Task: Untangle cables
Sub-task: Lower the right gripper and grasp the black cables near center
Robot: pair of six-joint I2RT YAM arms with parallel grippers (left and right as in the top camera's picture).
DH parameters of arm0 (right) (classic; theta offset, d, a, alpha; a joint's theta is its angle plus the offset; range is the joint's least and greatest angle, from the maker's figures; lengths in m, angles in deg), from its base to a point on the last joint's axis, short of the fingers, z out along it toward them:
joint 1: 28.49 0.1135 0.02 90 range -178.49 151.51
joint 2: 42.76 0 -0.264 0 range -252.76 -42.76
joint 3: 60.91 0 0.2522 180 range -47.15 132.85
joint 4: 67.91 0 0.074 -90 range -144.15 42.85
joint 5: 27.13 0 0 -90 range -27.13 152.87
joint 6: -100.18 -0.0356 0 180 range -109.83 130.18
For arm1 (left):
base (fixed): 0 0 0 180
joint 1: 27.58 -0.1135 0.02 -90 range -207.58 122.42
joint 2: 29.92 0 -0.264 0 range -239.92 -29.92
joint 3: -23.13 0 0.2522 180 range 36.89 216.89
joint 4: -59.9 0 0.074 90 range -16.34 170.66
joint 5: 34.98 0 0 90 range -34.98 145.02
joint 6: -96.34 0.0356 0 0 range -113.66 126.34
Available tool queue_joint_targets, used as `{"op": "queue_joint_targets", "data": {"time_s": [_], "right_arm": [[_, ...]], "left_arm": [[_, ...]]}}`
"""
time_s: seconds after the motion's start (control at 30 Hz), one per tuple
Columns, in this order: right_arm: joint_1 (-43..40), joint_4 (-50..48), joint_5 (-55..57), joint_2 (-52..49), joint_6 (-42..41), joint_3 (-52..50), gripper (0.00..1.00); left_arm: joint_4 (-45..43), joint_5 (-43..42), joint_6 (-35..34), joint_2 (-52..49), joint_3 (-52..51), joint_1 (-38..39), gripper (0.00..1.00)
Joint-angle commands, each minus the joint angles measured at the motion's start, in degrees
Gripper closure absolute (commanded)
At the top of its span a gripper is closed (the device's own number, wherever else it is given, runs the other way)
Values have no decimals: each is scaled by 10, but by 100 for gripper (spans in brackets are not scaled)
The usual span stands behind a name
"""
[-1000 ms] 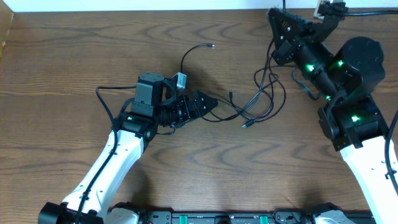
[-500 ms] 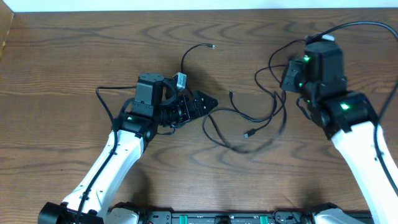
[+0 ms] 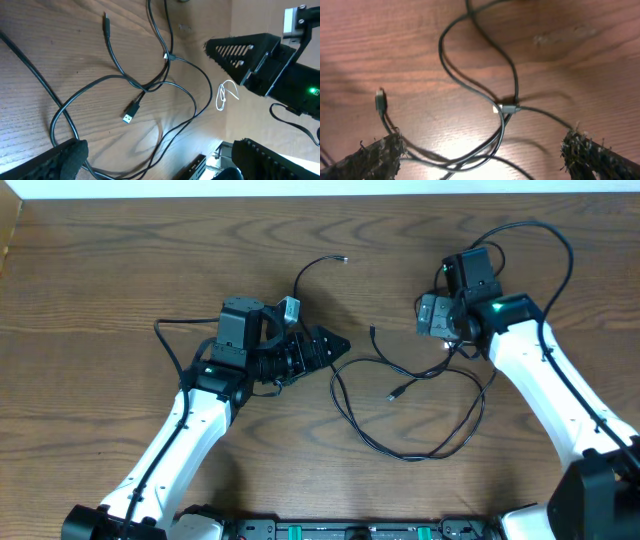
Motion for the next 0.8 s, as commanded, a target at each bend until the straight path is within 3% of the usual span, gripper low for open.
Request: {"op": "queue_joint_targets", "data": {"time_s": [0.0,0.3,0.77], "right_arm": [[2,7,-48,9,8,3,1],[3,56,-260,11,197,3,1],[94,121,-284,11,319,-33,1]], "left_arm": [[2,4,8,-1,-2,2,4],[2,4,7,-1,-2,2,4],[2,4,8,-1,-2,2,4]]}}
